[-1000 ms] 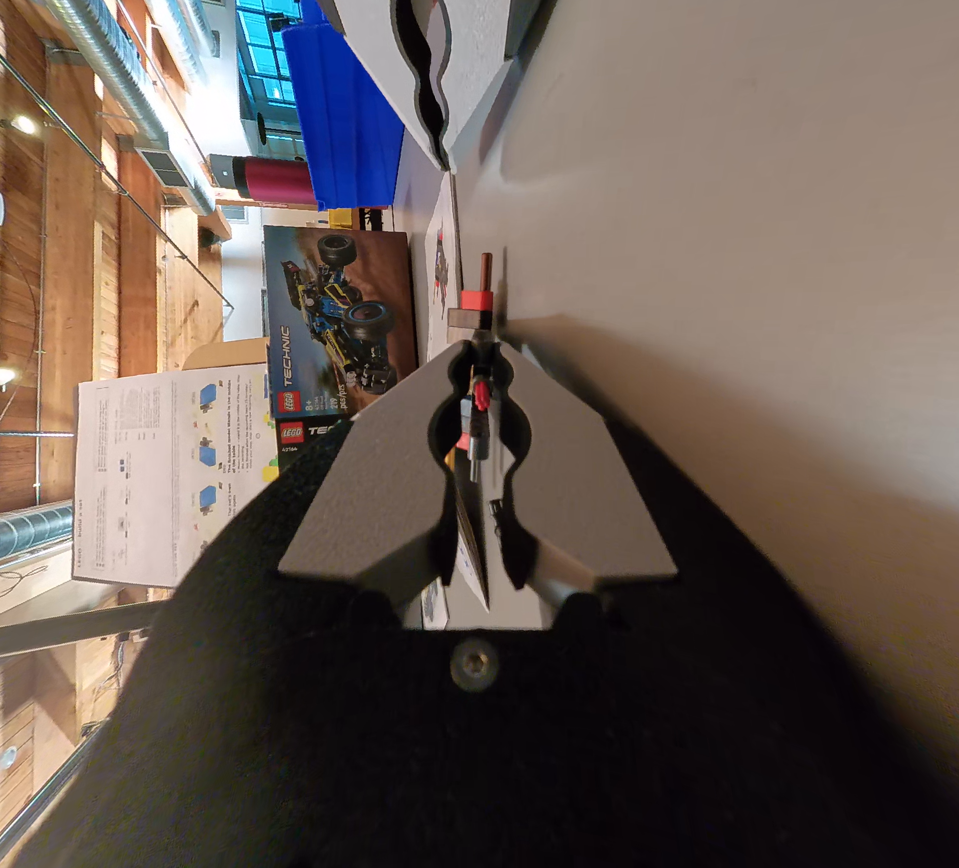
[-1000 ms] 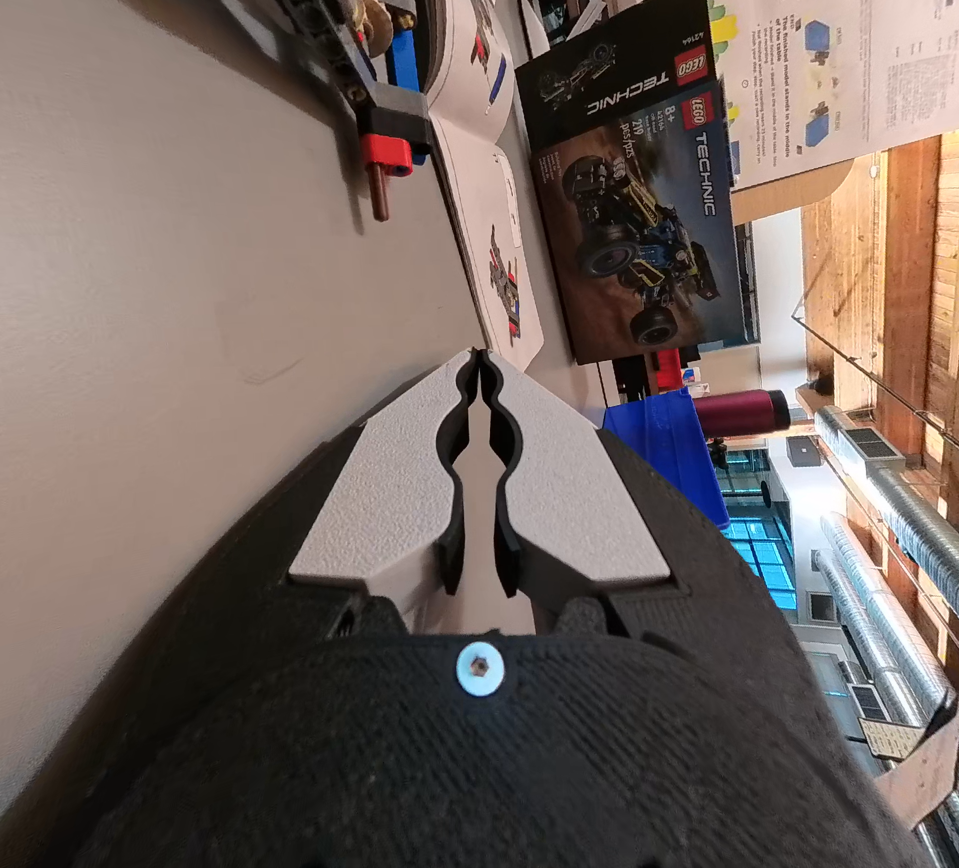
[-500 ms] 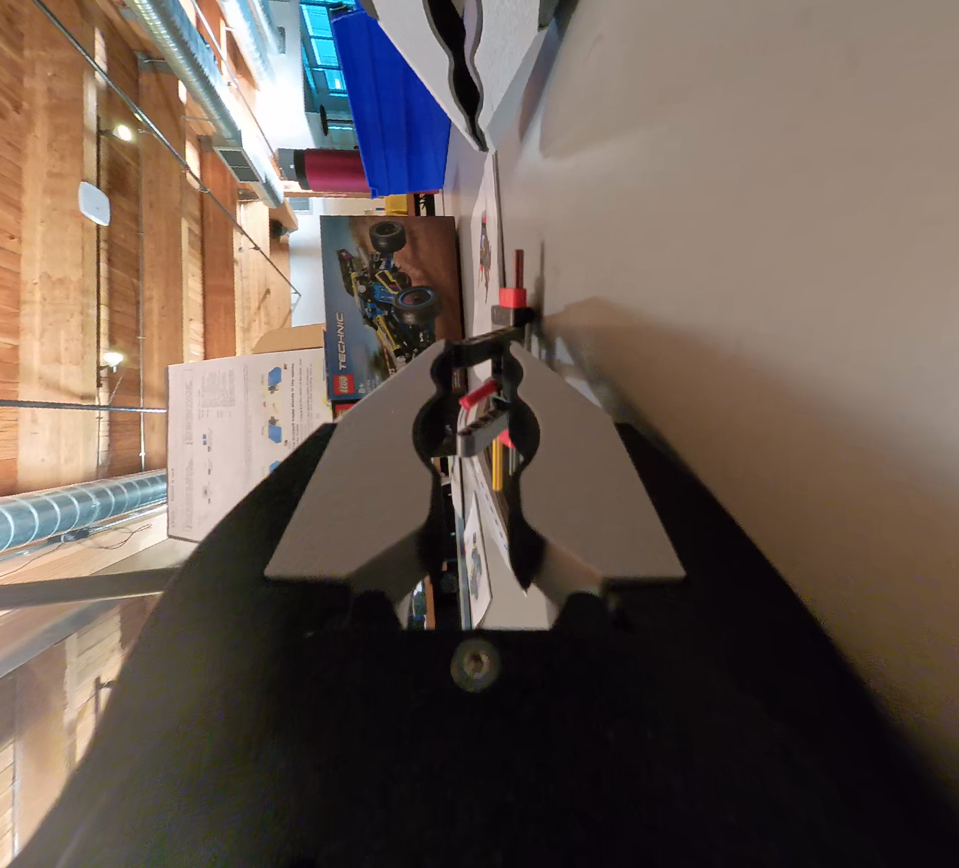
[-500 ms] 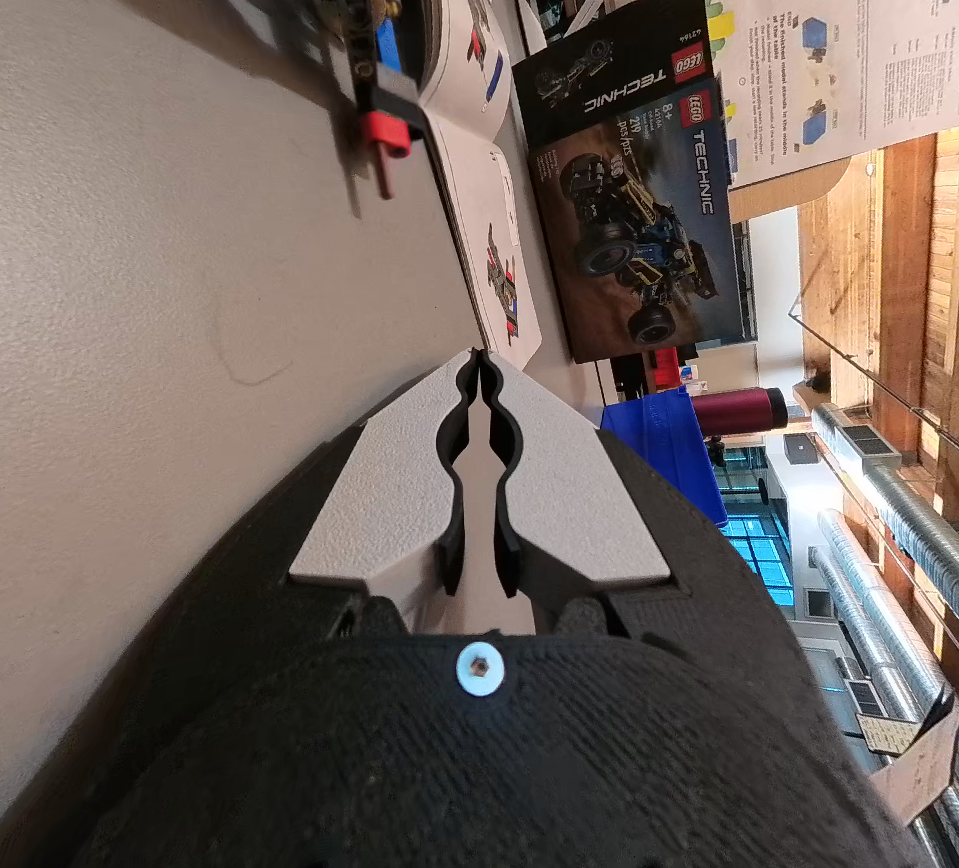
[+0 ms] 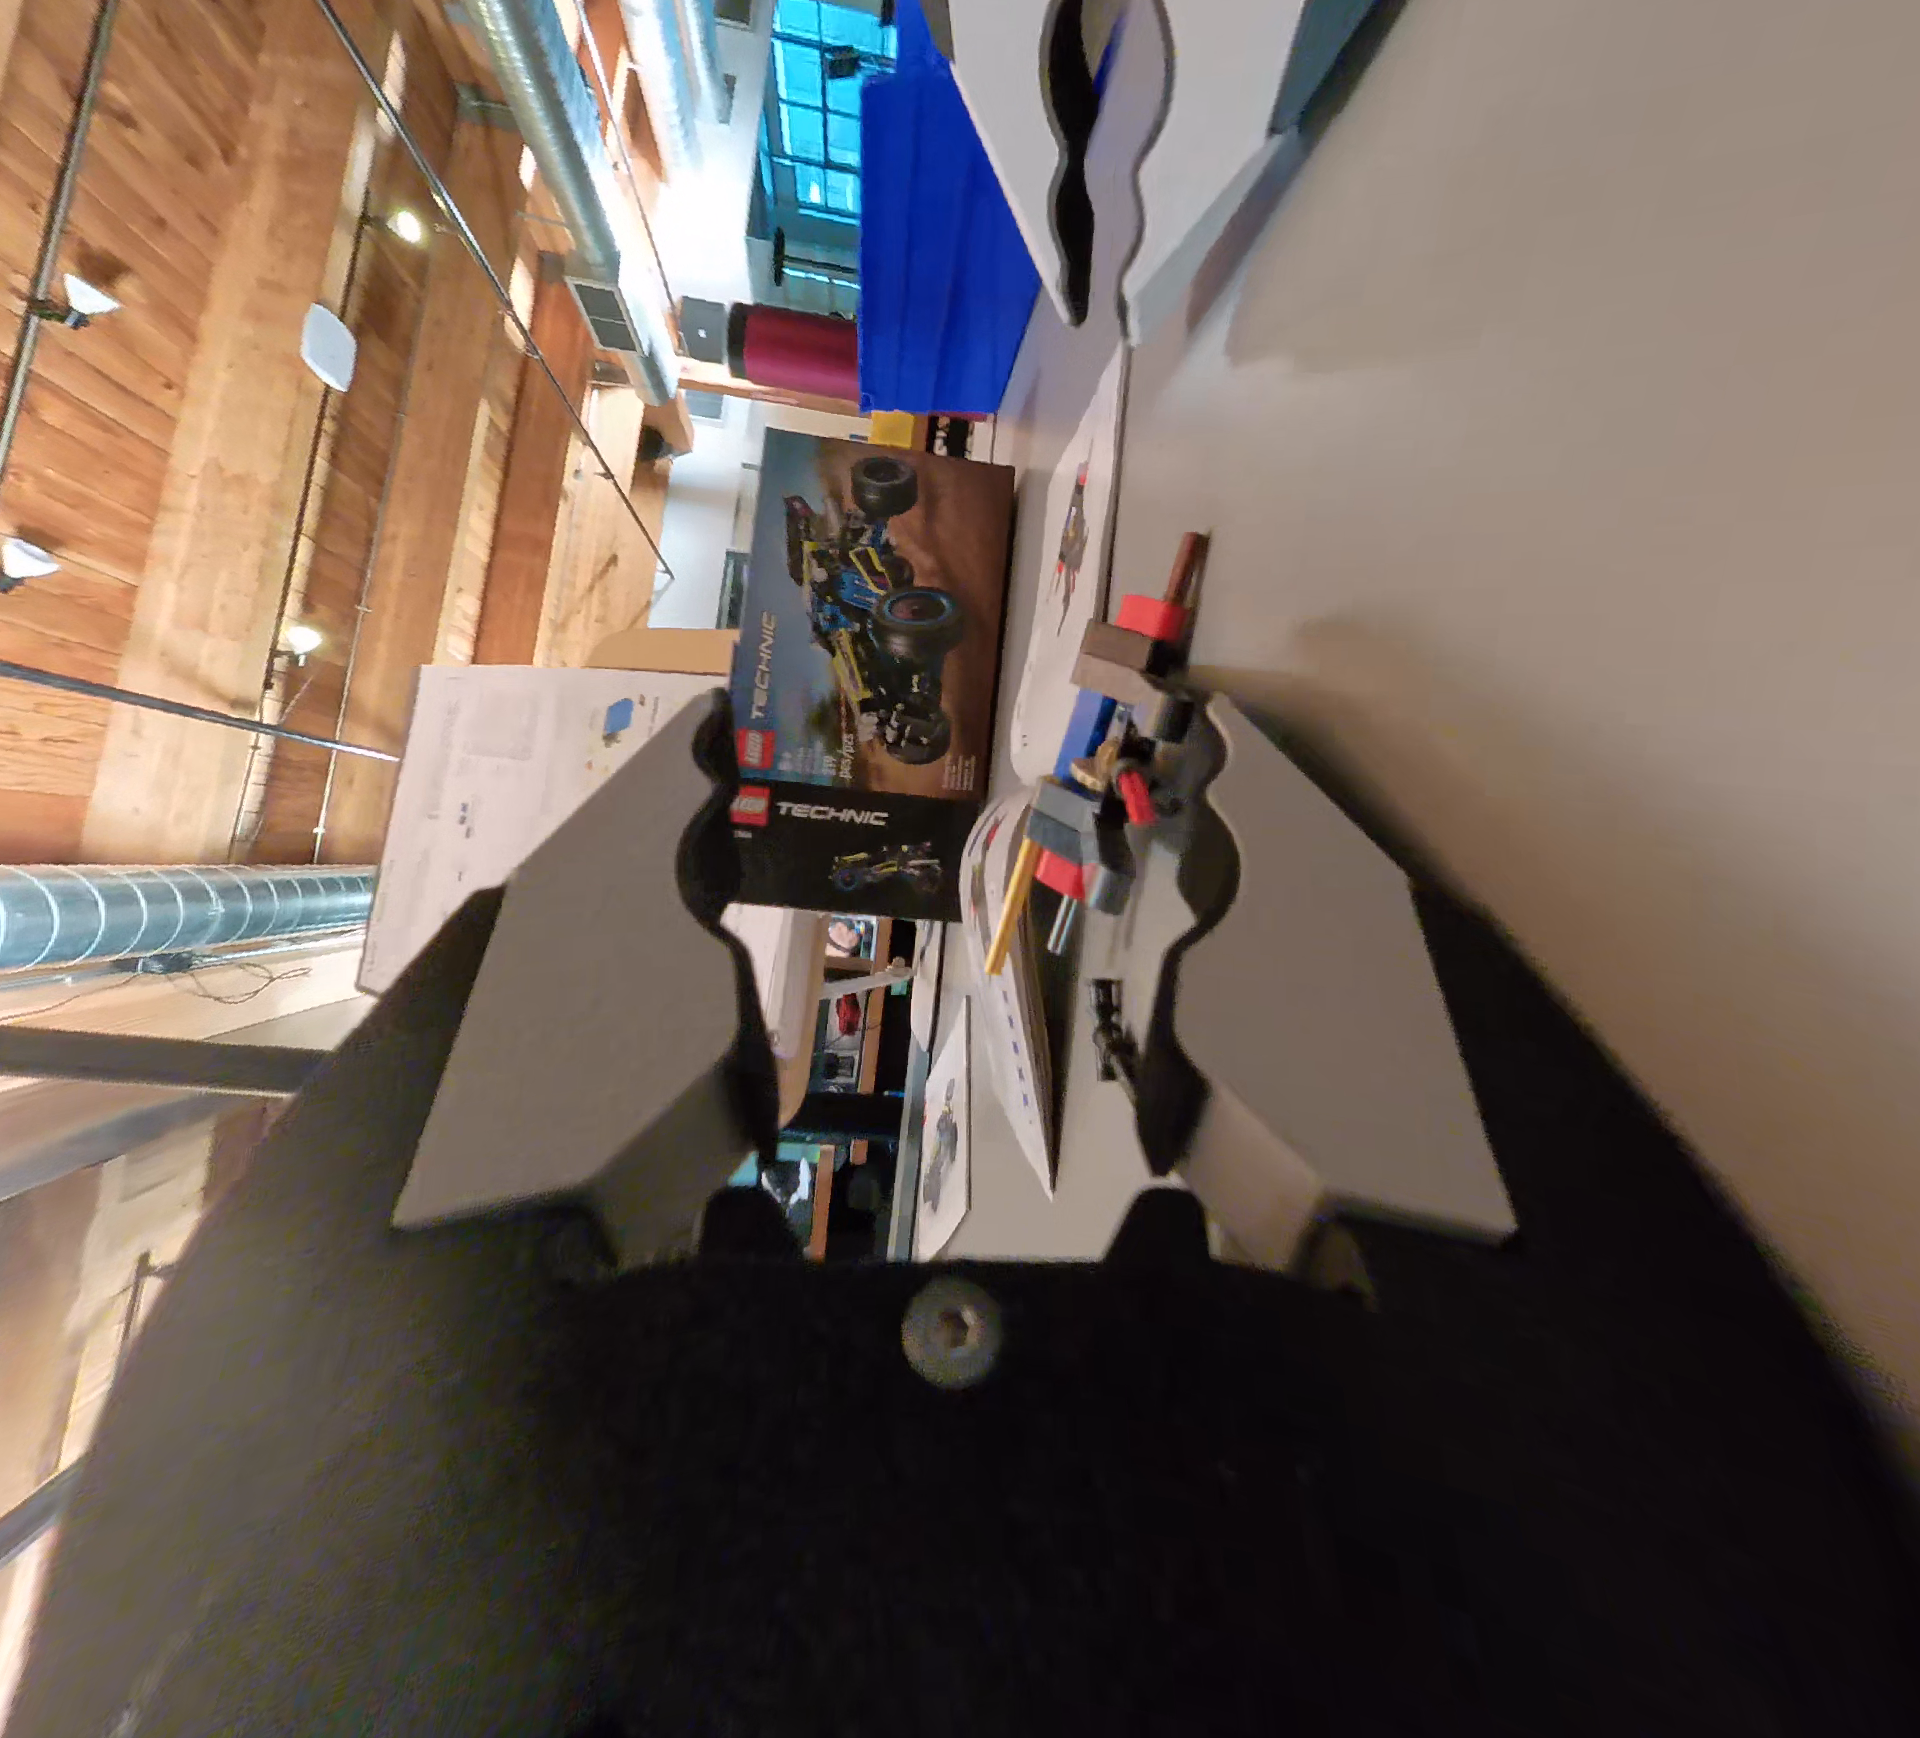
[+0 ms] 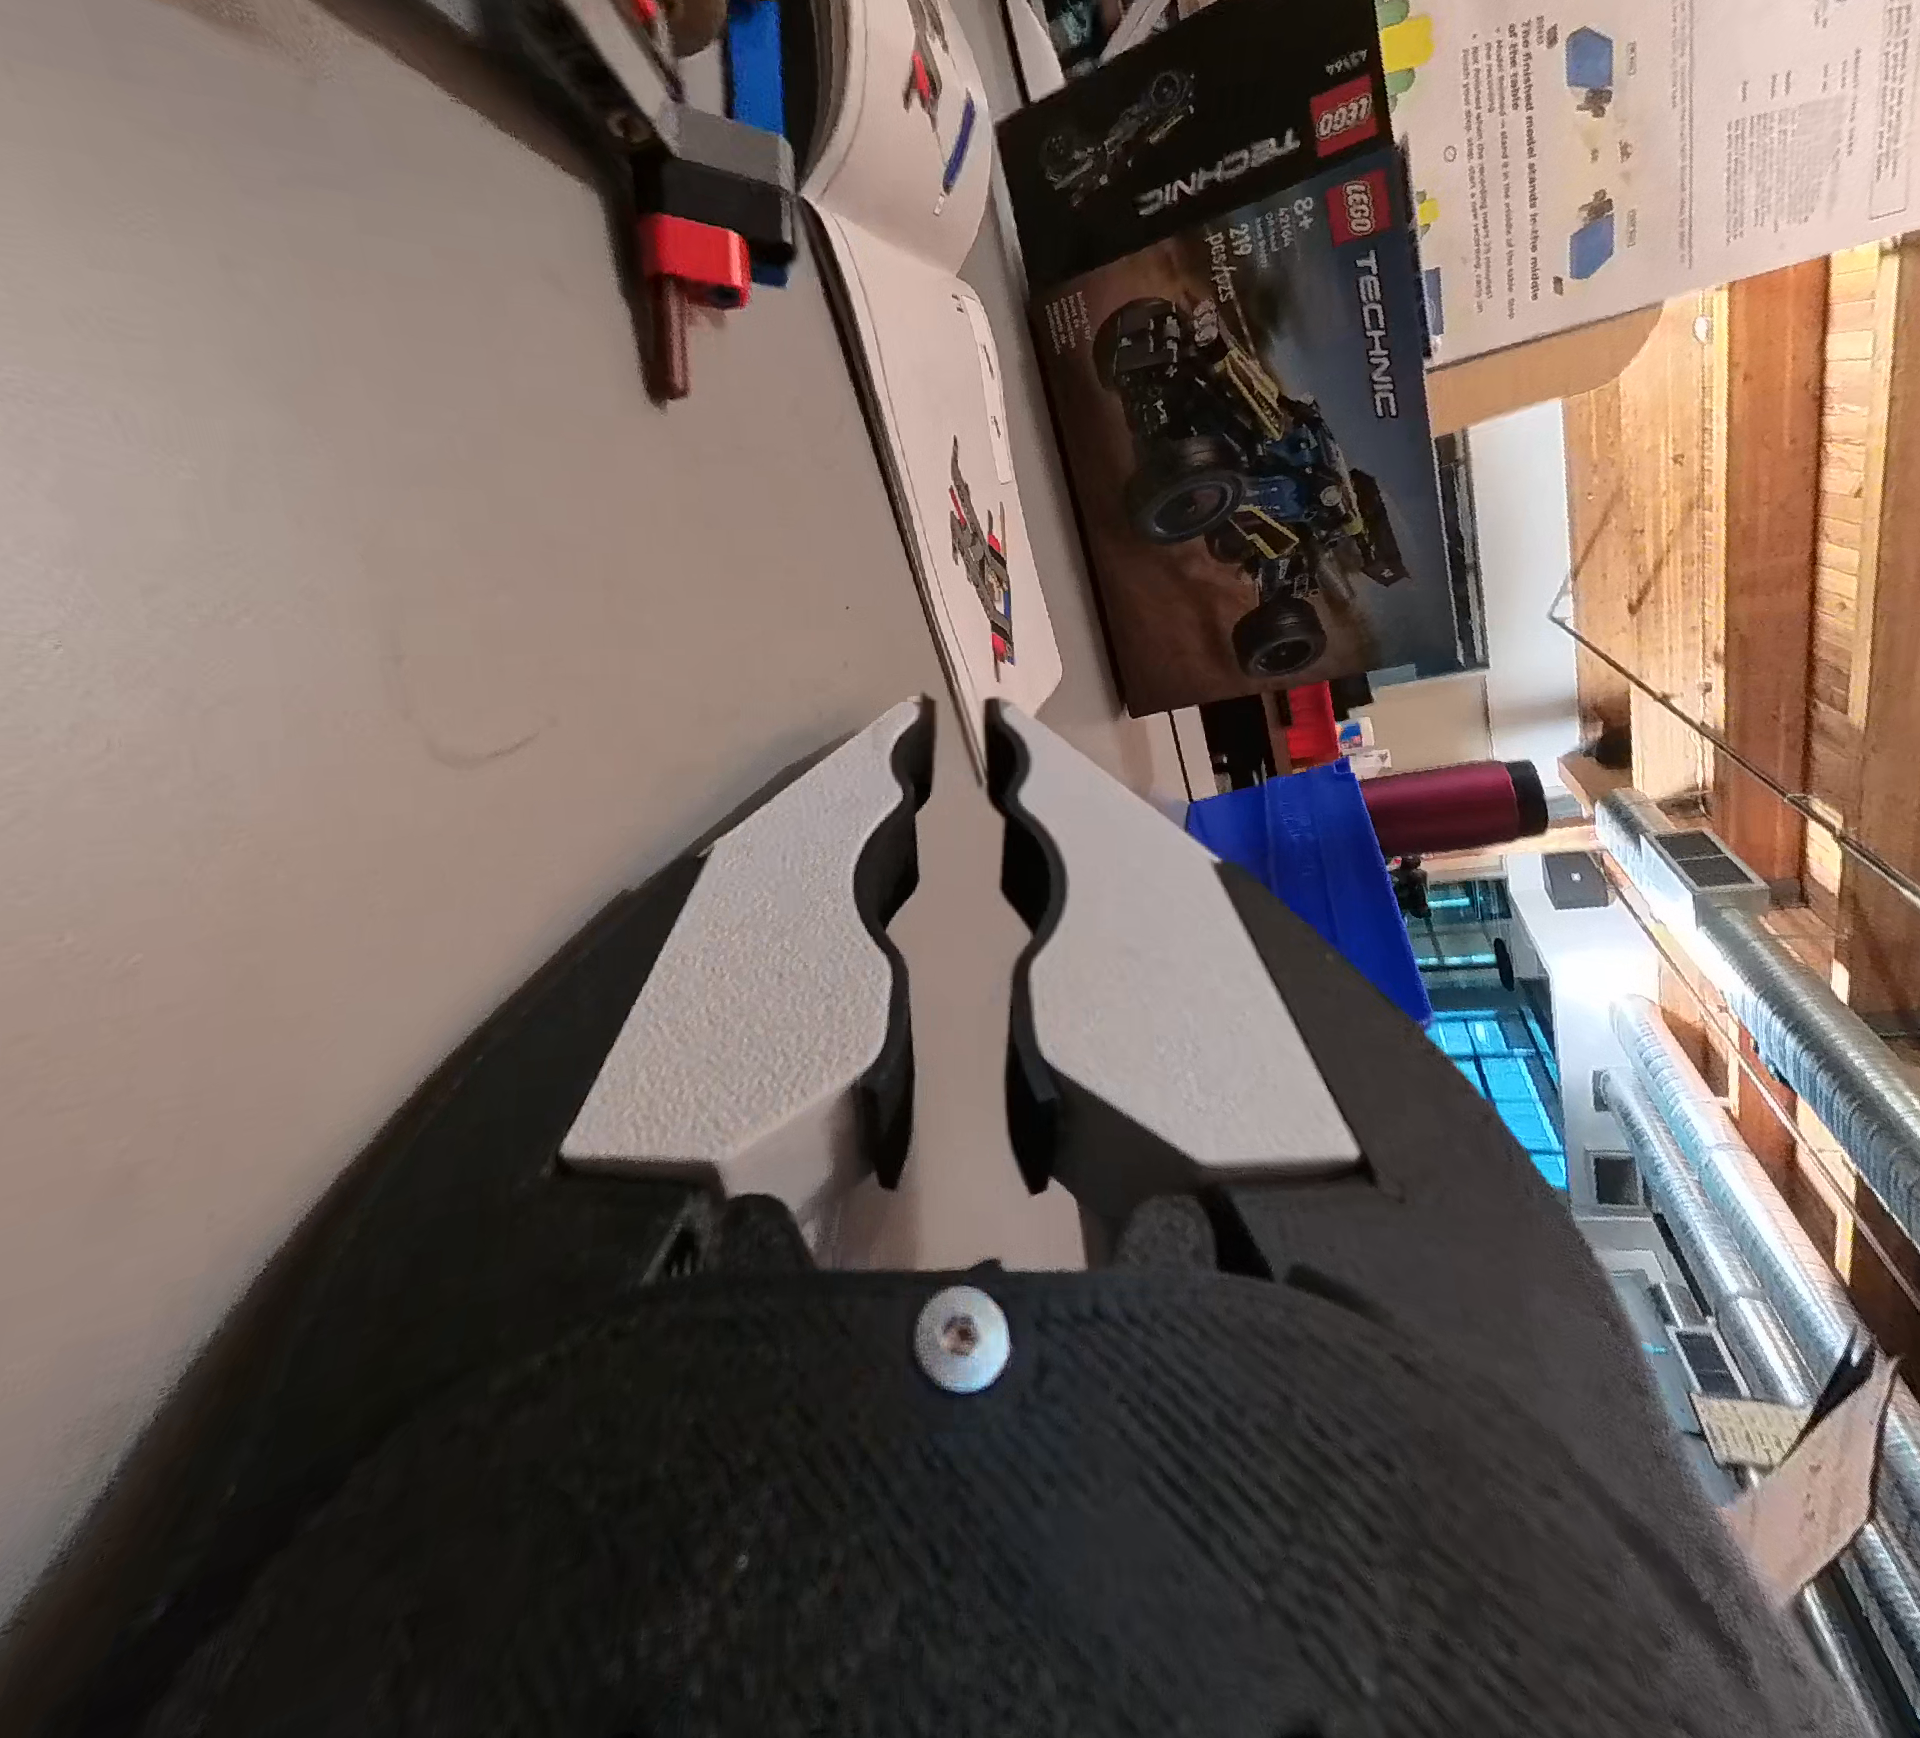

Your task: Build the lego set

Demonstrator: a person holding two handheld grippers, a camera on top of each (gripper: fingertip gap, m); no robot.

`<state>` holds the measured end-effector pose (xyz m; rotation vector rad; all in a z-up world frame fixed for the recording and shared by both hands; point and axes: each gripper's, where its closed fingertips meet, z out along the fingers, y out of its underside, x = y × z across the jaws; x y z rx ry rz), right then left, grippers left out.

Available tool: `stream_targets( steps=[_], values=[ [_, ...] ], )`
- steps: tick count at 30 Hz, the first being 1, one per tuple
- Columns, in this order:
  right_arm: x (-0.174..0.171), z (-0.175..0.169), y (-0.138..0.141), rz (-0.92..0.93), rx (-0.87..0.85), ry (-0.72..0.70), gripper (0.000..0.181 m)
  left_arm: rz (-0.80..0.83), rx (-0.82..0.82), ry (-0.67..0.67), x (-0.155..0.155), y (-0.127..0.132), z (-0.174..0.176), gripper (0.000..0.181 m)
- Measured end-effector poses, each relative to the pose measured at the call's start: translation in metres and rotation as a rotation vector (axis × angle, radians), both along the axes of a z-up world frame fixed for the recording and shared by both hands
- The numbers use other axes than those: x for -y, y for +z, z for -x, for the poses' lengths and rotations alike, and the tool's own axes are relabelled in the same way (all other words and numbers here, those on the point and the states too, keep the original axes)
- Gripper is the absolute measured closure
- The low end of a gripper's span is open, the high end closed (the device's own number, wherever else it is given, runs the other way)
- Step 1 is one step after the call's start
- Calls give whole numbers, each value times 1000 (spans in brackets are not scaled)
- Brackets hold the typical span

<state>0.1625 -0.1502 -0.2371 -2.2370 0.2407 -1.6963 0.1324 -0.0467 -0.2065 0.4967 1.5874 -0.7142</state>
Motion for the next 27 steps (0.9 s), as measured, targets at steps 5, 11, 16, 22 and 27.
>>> stream_targets(
  steps=[5, 11, 16, 22, 27],
  values=[
    [4, 21, 37, -157, 122, -3, 152, 149, -76, 49, -30, 21, 17, 83],
    [-120, 177, 34, -512, -391, 350, 101, 539, -248, 409, -158, 63, 67, 84],
    [-265, 284, -120, -510, -867, 666, 121, 824, -322, 720, -291, 19, 131, 82],
    [-307, 196, -405, -293, -1122, 390, 105, 1018, -656, 1033, -338, -93, 220, 80],
    [-277, 82, -559, -289, -1150, 111, 102, 931, -764, 1251, -399, -133, 332, 82]
  ],
)
